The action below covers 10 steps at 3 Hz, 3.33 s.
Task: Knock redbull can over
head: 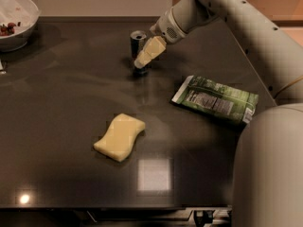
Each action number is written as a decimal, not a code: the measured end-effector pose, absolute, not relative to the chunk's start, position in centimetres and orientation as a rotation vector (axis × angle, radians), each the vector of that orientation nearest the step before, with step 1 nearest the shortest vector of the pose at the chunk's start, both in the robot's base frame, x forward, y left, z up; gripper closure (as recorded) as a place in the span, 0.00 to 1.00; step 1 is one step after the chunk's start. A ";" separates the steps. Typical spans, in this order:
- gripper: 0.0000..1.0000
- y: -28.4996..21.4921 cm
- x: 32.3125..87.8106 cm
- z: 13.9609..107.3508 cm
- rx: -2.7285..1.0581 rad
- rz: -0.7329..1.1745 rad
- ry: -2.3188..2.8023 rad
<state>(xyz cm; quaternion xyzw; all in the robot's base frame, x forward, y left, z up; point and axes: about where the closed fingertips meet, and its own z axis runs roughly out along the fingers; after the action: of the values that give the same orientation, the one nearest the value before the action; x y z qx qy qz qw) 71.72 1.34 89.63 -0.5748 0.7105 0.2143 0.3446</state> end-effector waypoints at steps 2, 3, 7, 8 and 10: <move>0.41 2.3 71.4 90.0 -1.466 0.605 1.822; 0.65 2.3 70.6 90.4 -1.463 0.619 1.816; 1.00 0.5 64.3 92.7 -1.933 0.158 1.847; 0.82 0.2 63.1 91.9 -2.081 0.017 1.829; 0.36 0.1 62.5 89.5 -2.276 -0.078 1.798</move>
Offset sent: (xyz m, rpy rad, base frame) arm -0.0064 0.0071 0.0109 0.0730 0.0091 0.0030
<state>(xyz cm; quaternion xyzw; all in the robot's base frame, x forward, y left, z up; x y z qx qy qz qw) 62.55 0.13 89.48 -0.7787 0.6152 -0.0267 0.1199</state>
